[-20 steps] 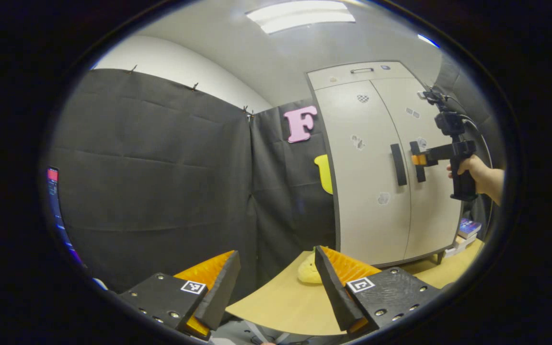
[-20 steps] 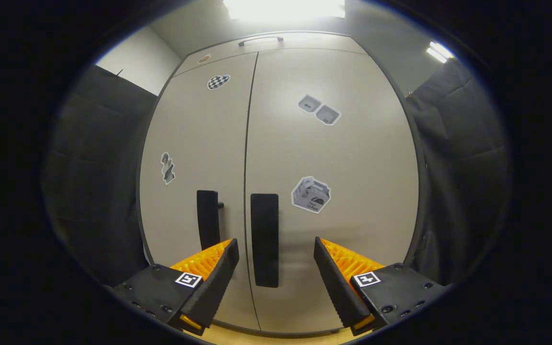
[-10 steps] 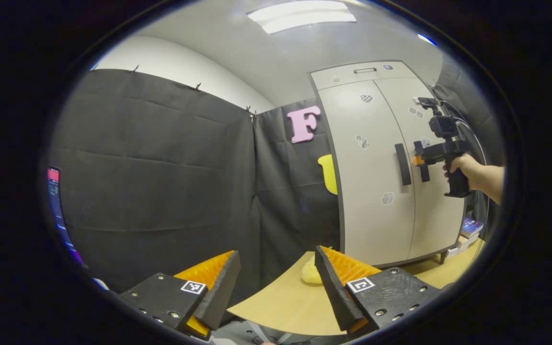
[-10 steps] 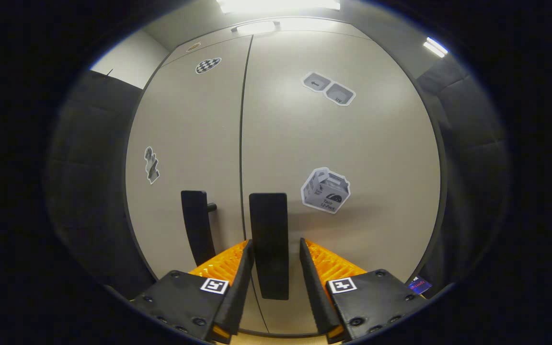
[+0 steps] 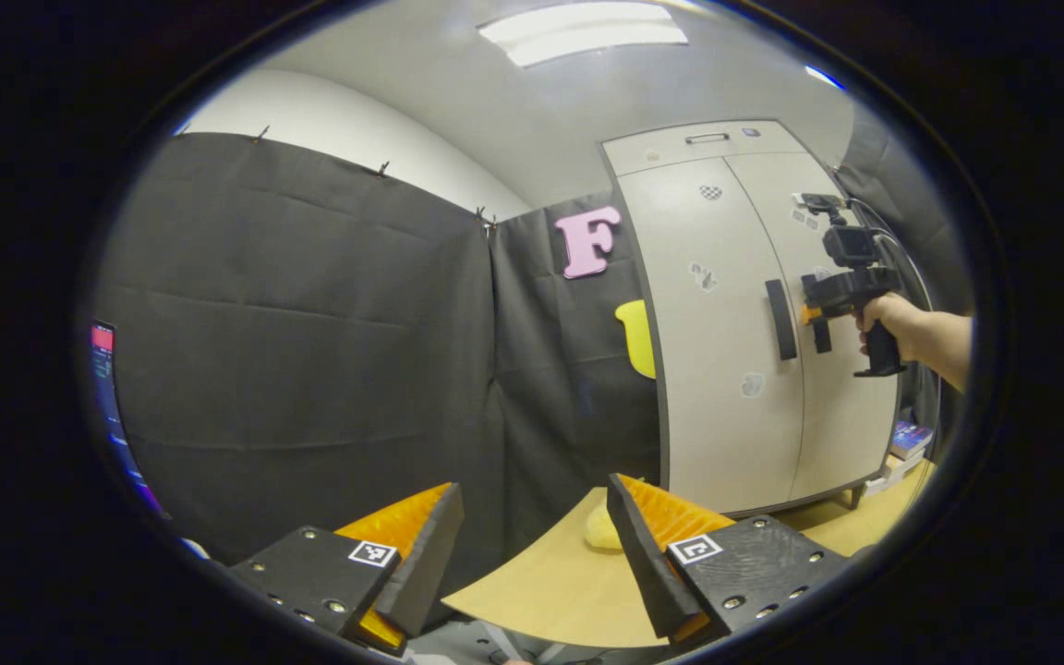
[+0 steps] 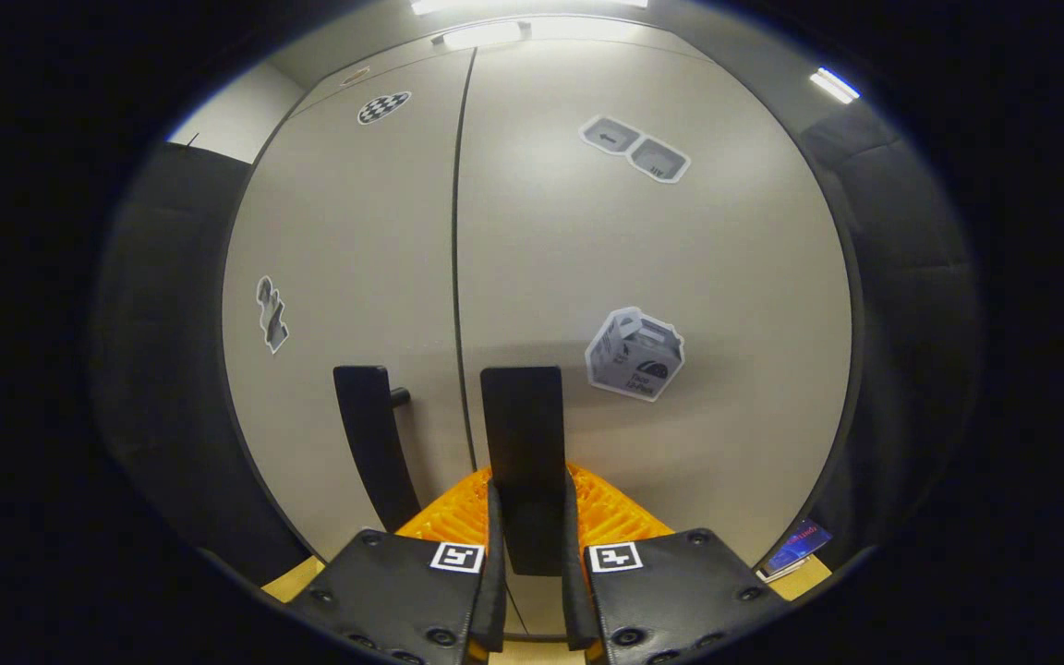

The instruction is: Open the right door of the double-door shoe cabinet with the right hand, and open the left door with the left hand.

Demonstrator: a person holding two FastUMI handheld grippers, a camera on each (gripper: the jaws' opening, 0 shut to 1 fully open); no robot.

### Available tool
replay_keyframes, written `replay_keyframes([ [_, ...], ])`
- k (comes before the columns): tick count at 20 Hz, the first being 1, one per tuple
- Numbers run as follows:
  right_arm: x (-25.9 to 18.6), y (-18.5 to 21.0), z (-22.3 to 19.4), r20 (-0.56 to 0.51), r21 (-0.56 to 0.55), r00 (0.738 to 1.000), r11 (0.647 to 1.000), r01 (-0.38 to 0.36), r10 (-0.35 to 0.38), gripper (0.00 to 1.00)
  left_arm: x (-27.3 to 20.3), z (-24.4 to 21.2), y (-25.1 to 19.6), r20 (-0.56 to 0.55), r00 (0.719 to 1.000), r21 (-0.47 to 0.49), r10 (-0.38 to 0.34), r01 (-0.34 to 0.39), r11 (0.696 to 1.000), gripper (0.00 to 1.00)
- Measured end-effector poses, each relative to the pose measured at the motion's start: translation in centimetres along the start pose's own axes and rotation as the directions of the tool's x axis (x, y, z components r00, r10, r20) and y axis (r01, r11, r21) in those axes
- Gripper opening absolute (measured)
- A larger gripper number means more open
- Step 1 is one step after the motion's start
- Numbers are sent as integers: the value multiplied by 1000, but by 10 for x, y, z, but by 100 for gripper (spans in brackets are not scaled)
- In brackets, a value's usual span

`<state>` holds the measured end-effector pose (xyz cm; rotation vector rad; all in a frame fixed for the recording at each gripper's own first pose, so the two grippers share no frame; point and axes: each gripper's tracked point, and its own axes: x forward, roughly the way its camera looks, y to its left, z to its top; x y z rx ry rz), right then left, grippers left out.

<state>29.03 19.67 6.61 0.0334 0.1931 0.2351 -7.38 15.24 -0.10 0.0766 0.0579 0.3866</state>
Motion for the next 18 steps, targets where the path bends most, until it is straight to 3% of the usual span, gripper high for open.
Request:
replay_keyframes([
  [3, -1, 1, 1, -30, -18, 999, 1000, -24, 23, 9, -5, 5, 3, 21, 1000, -13, -10, 10, 1000, 90],
  [9, -19, 1, 0, -38, 18, 998, 999, -50, 51, 9, -12, 14, -2, 45, 998, -9, -50, 50, 999, 90],
  [10, -24, 1, -2, -42, 22, 997, 998, -59, 60, 5, -12, 16, -4, 49, 997, -9, -56, 57, 998, 90],
  [11, -30, -1, -1, -39, 33, 997, 997, -67, 68, 9, -13, 16, -4, 51, 997, -9, -62, 63, 998, 90],
  [15, -45, -2, 0, -40, 32, 993, 994, -106, 108, 5, -13, 14, -16, 49, 994, -22, -95, 97, 995, 92],
  [17, -56, -5, -3, -45, 33, 991, 992, -125, 126, 9, -12, 13, -23, 48, 992, -29, -117, 118, 993, 92],
  [18, -60, -7, -4, -46, 35, 990, 990, -134, 136, 5, -11, 13, -28, 46, 991, -30, -128, 130, 991, 90],
])
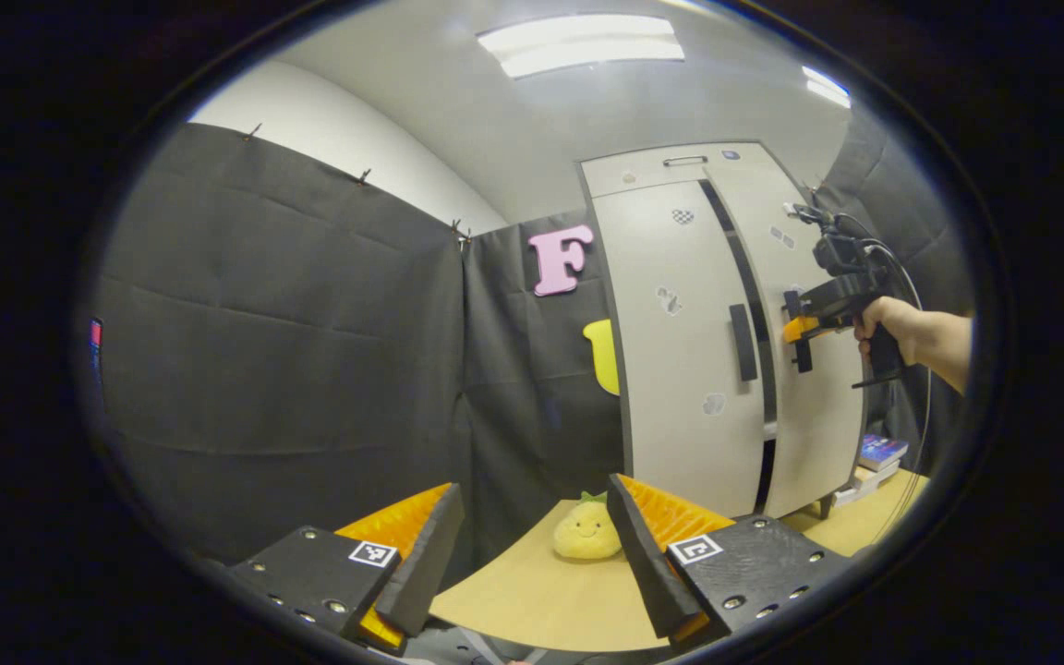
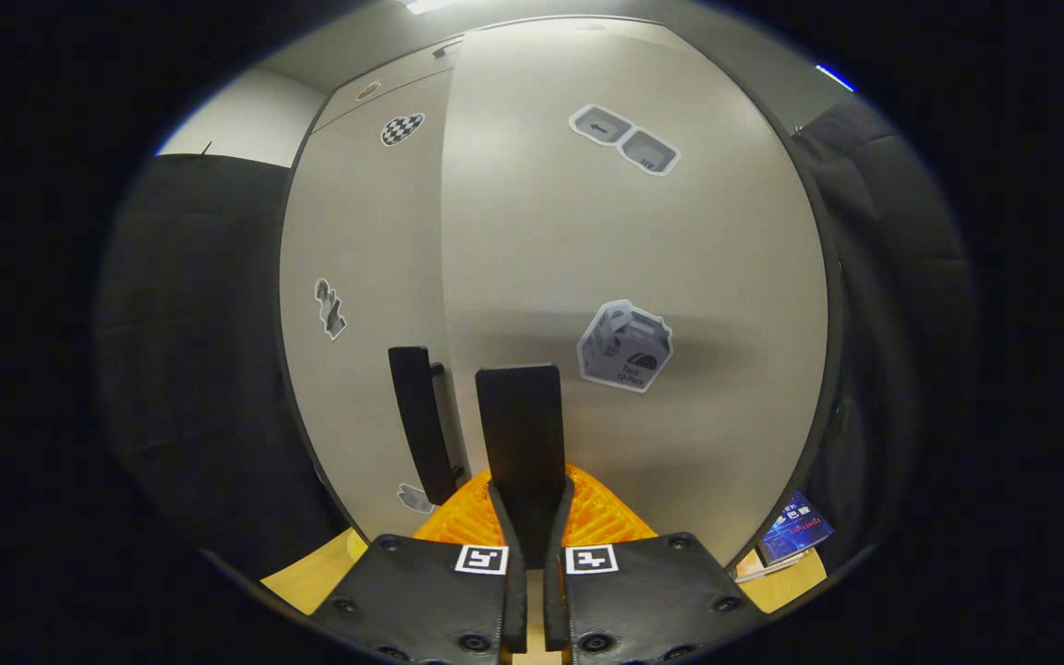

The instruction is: Open the right door of the double-door shoe cabinet with the right hand, and open the left door with the left hand.

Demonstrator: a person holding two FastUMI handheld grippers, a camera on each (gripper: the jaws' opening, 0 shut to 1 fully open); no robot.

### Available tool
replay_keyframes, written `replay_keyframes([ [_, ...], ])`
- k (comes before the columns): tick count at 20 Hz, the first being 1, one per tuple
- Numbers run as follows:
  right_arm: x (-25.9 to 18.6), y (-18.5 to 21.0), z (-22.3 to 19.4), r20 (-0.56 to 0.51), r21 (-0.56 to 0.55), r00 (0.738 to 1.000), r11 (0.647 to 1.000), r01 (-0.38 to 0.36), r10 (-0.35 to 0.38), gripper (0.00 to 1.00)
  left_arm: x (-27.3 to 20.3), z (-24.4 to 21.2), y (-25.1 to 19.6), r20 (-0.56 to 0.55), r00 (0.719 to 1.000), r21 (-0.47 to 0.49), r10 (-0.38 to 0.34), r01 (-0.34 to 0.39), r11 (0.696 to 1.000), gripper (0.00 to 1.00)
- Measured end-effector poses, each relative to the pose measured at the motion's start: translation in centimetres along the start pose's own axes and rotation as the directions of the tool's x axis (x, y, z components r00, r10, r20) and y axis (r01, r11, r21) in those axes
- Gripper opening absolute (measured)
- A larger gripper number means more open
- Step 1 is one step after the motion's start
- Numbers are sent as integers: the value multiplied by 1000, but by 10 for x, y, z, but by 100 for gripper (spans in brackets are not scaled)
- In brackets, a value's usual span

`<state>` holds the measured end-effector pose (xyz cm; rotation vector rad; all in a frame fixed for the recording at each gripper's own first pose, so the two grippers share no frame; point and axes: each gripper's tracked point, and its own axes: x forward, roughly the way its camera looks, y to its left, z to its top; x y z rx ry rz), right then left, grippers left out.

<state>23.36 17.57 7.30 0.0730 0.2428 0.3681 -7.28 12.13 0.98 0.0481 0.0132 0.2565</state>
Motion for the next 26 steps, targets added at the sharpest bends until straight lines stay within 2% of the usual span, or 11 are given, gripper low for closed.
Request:
replay_keyframes([
  [2, -8, -2, -1, 1, 0, 1000, 1000, -16, 16, 9, 2, -3, -10, -7, 1000, -1, -25, 25, 1000, 90],
  [3, -13, -3, -1, -2, 1, 1000, 1000, -23, 23, 5, 4, -3, -14, -9, 999, -1, -37, 37, 999, 90],
  [6, -29, -8, -2, -5, 15, 999, 999, -45, 45, 9, 7, -1, -26, -1, 998, -3, -67, 67, 998, 92],
  [8, -37, -10, -2, -10, 7, 998, 998, -58, 58, 5, 12, -1, -36, 0, 996, -7, -94, 94, 996, 92],
  [9, -39, -11, -2, -15, 7, 998, 998, -62, 62, 9, 12, -1, -42, 0, 994, -8, -107, 107, 994, 90],
  [12, -51, -14, -4, -11, 7, 997, 998, -70, 70, 5, 14, 2, -56, 7, 990, -8, -143, 143, 990, 90],
  [13, -55, -16, -4, -4, 5, 997, 997, -71, 71, 9, 15, 4, -61, 11, 988, -7, -152, 152, 988, 90],
  [14, -59, -19, -4, 5, 4, 998, 998, -70, 70, 5, 14, 4, -63, 15, 987, -5, -158, 158, 987, 92],
  [19, -75, -31, -5, 4, 12, 997, 997, -77, 76, 9, 17, 1, -77, 8, 983, -15, -186, 186, 982, 90],
  [24, -88, -42, -5, 12, 19, 998, 998, -55, 55, 8, 19, 0, -97, 8, 974, -20, -225, 225, 974, 90],
  [26, -92, -48, -5, 12, 8, 999, 999, -40, 40, 5, 19, 0, -106, 5, 970, -24, -244, 244, 970, 90],
])
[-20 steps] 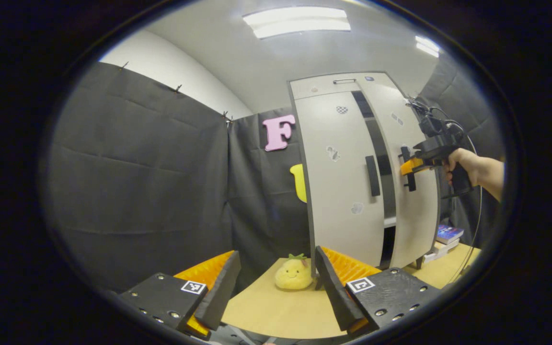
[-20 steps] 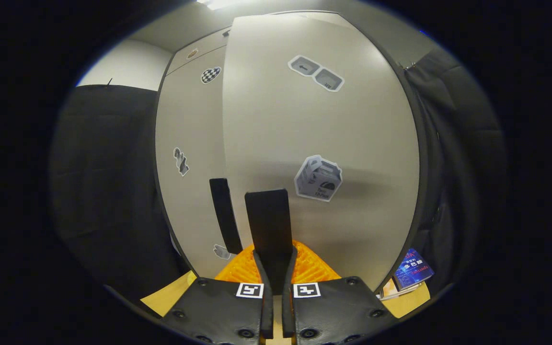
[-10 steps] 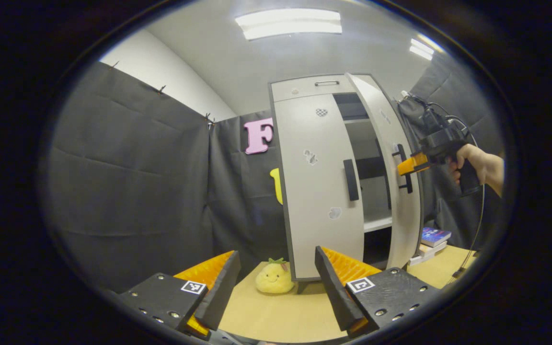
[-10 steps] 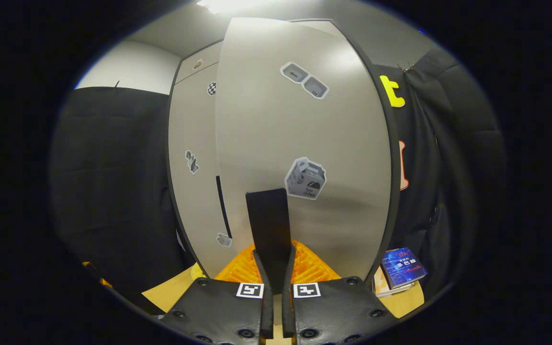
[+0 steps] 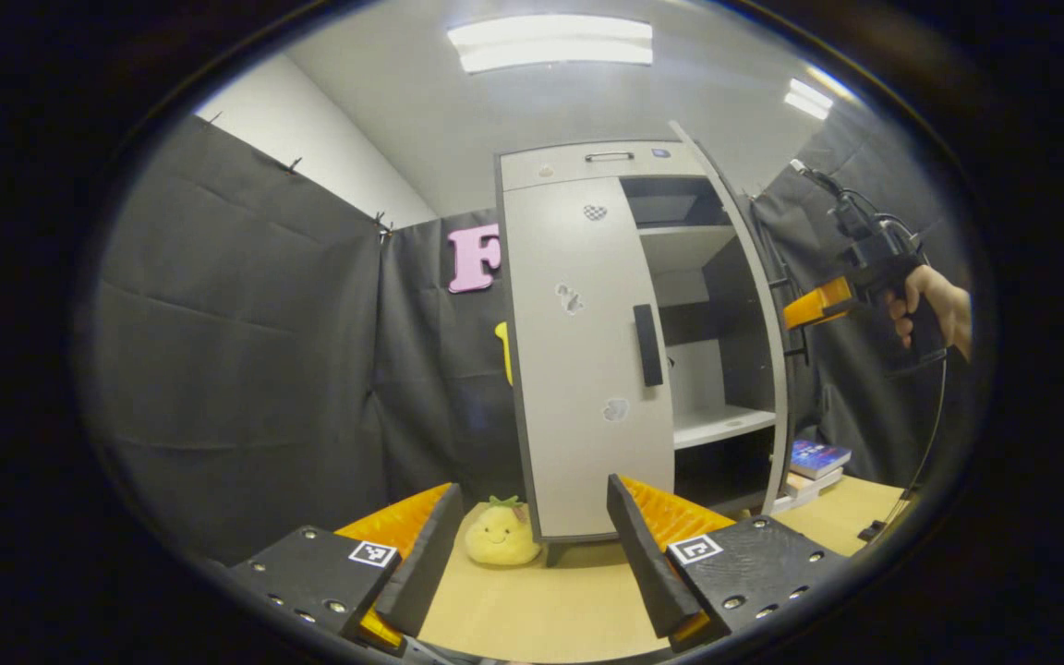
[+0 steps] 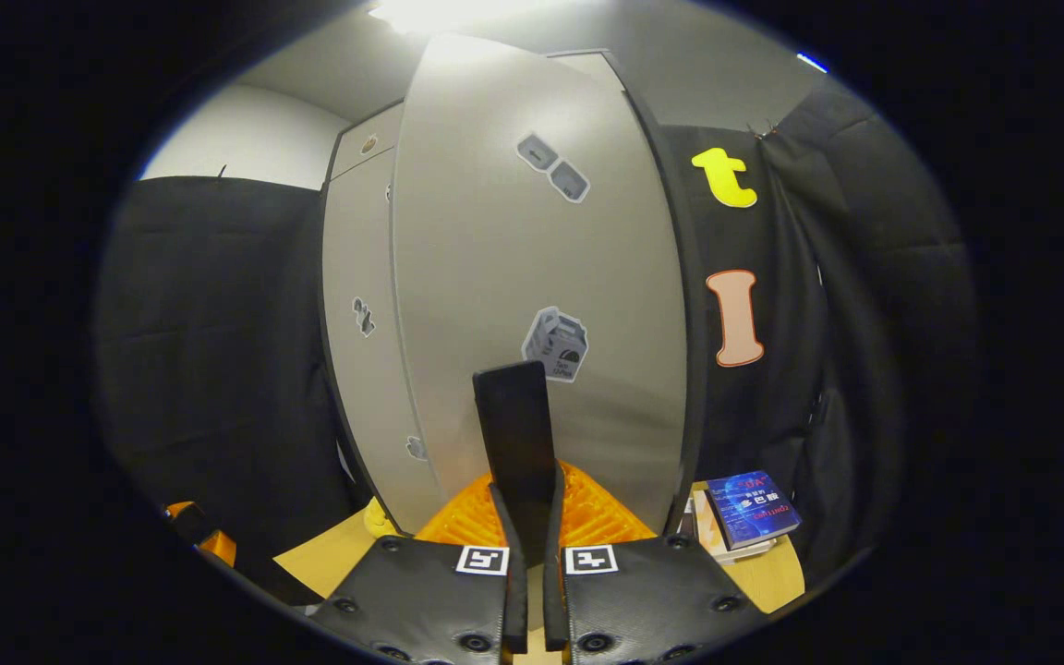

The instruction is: Open the right door of the double-door shoe cabinet with the right hand, and open the left door with the left hand.

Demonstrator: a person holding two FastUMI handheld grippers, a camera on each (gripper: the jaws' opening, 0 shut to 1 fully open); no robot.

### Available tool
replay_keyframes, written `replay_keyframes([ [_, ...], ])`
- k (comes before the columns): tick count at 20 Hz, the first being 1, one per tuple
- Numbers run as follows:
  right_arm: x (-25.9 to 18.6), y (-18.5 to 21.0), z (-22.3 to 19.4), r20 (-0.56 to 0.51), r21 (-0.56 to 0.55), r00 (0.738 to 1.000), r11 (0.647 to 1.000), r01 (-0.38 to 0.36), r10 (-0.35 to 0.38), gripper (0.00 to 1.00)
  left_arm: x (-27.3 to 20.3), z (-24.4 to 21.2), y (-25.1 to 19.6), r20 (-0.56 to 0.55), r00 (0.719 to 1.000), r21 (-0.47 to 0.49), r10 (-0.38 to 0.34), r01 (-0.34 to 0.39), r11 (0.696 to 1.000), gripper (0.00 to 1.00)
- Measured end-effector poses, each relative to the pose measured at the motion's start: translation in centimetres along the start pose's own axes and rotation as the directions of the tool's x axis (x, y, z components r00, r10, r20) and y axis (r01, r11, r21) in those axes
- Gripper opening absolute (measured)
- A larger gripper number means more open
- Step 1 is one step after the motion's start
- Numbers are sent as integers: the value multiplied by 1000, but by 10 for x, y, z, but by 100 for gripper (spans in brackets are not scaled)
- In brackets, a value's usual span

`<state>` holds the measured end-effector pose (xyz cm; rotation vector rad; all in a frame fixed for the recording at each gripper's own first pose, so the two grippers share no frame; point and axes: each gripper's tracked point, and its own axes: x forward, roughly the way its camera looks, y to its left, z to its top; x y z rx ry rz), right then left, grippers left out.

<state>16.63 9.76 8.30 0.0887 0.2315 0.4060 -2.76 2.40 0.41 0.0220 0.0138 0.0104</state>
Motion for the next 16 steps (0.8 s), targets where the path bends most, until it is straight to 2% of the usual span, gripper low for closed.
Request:
replay_keyframes([
  [3, -11, -14, 2, -7, -11, 1000, 1000, 24, -24, 8, 6, 0, -15, 2, 1000, -5, -29, 29, 1000, 90],
  [4, -13, -17, 0, -13, -18, 999, 999, 30, -30, 5, 8, 0, -21, 2, 999, -8, -41, 41, 999, 90],
  [5, -15, -20, 1, -15, -22, 999, 999, 37, -38, 8, 10, -2, -28, 0, 998, -12, -56, 56, 998, 90],
  [7, -20, -29, 0, -14, -31, 998, 998, 56, -56, 8, 13, -2, -41, -4, 997, -15, -82, 82, 997, 90],
  [8, -24, -34, 1, -11, -32, 998, 997, 68, -68, 4, 14, -2, -47, -4, 996, -16, -93, 93, 996, 90],
  [9, -27, -39, 2, -8, -31, 997, 996, 81, -81, 12, 15, 0, -53, -1, 995, -17, -103, 103, 995, 91],
  [10, -28, -44, 2, -9, -33, 996, 995, 94, -94, 8, 16, 0, -57, 1, 994, -16, -112, 112, 994, 92],
  [16, -41, -78, 4, -7, -86, 985, 982, 169, -170, 7, 23, 2, -90, 5, 985, -19, -170, 170, 985, 90],
])
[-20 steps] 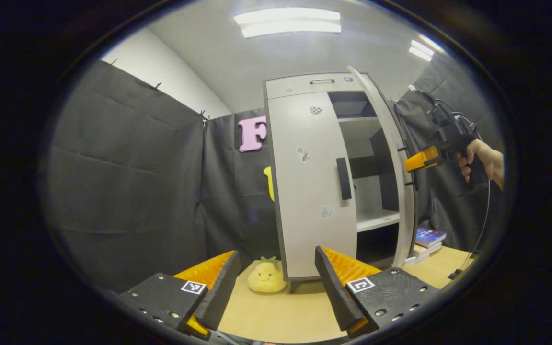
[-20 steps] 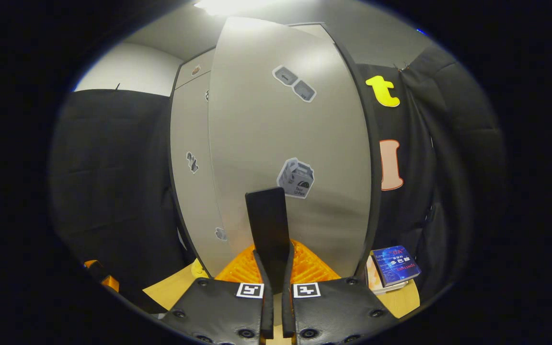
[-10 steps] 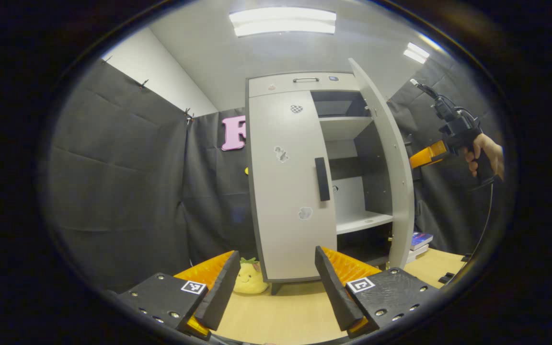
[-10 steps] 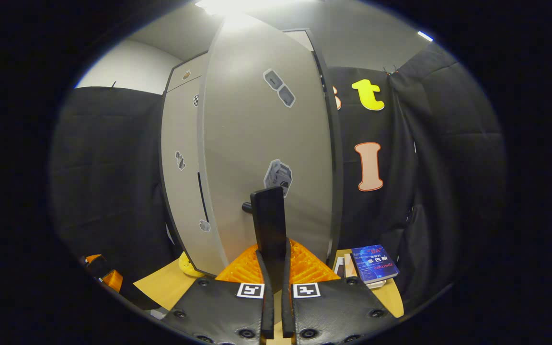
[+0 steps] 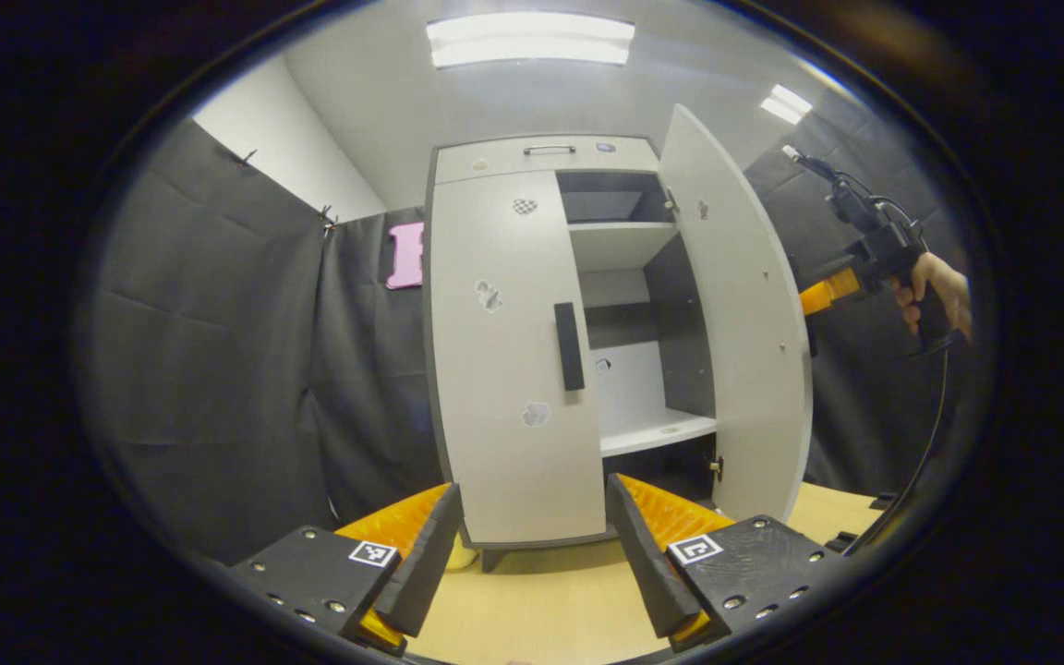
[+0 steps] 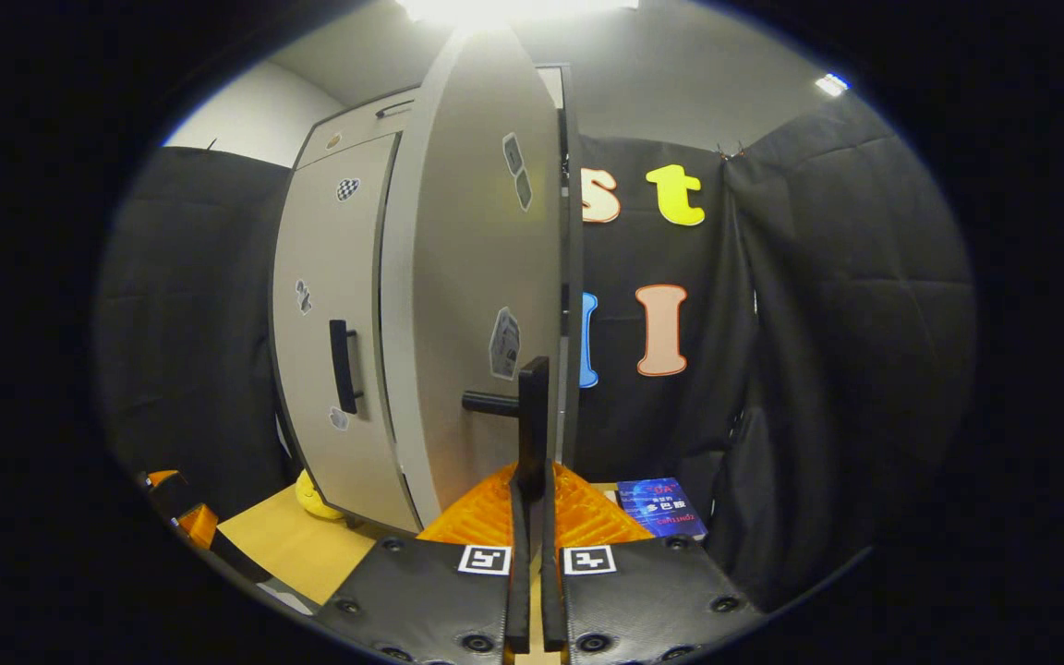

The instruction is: Open the right door of the double-door shoe cabinet with the right hand, and open the left door with the left hand.

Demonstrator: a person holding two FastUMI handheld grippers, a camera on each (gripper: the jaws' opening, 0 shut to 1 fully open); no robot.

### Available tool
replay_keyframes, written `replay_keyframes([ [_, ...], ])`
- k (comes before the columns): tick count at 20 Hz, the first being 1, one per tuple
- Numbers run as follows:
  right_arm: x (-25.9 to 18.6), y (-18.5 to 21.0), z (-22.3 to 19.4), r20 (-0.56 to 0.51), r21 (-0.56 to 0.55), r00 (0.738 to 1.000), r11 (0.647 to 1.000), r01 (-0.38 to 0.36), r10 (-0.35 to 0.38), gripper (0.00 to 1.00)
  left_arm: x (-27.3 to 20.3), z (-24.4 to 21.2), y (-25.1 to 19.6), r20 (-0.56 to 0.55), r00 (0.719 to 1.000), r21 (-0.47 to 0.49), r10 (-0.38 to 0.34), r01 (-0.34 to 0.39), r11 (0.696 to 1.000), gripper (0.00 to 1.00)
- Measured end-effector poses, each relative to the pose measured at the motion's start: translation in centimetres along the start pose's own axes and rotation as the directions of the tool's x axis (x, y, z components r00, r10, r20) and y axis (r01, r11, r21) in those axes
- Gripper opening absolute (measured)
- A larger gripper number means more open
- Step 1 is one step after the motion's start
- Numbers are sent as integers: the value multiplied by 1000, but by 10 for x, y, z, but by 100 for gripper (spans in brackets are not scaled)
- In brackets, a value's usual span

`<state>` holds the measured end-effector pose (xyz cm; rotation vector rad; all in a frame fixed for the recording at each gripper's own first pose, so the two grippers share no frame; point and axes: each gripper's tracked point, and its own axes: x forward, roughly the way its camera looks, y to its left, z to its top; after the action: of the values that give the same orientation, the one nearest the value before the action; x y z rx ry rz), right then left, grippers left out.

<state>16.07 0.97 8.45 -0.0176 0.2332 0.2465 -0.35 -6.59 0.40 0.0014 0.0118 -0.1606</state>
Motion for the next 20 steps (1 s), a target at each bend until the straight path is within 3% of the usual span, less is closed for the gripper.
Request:
replay_keyframes([
  [5, 0, -25, 1, 11, -5, 997, 997, 78, -78, 6, 6, -4, -20, -20, 999, -29, -39, 38, 999, 90],
  [15, -23, -21, -4, 44, 57, 997, 996, 63, -66, 5, 45, 21, -19, 3, 1000, -35, -30, 30, 999, 90],
  [16, -29, -20, -6, 44, 65, 997, 996, 61, -64, 0, 48, 24, -18, 6, 1000, -35, -28, 29, 999, 90],
  [18, -40, -25, -9, 50, 70, 995, 995, 77, -81, 4, 59, 32, -17, 14, 999, -25, -31, 31, 999, 91],
  [20, -51, -30, -14, 58, 53, 992, 993, 109, -112, 0, 68, 37, -18, 22, 999, -6, -37, 37, 999, 91],
])
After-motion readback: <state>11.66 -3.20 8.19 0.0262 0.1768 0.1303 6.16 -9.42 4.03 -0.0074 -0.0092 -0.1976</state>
